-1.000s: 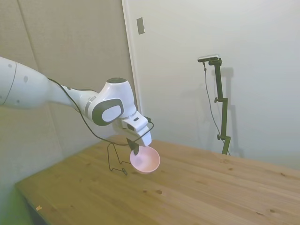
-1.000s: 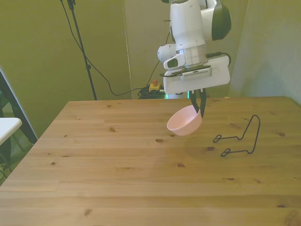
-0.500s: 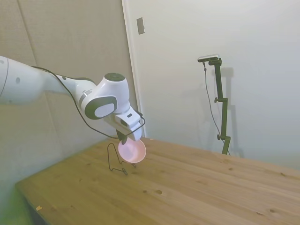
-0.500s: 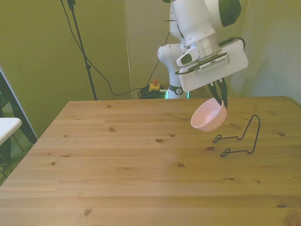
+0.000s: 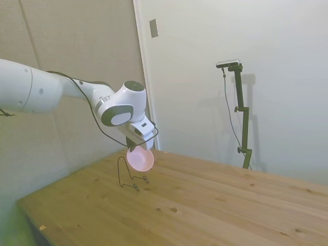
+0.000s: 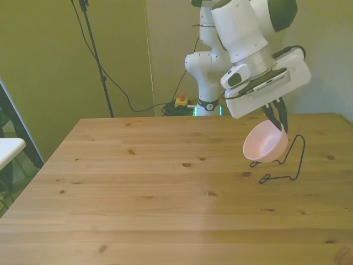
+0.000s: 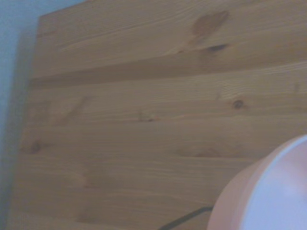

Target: Load the bowl

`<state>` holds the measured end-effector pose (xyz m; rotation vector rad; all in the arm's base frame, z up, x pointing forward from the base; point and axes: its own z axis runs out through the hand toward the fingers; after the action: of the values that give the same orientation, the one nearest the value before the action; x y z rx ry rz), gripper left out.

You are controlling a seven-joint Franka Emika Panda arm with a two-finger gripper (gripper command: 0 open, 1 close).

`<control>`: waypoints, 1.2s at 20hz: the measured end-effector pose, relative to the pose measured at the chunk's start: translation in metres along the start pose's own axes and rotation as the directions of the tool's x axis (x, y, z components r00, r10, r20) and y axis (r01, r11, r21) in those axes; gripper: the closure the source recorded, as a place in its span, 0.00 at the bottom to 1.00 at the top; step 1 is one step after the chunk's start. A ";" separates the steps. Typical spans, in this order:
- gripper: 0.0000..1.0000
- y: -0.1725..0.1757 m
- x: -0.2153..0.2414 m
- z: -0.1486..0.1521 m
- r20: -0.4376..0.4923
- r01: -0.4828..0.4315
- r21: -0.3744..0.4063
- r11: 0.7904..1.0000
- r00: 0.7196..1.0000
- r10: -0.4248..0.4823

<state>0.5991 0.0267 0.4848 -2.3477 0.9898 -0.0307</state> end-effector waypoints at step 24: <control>1.00 0.036 0.008 0.040 0.217 0.043 0.191 0.981 0.973 -0.085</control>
<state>0.5912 0.0219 0.4308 -2.1557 0.7667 0.1103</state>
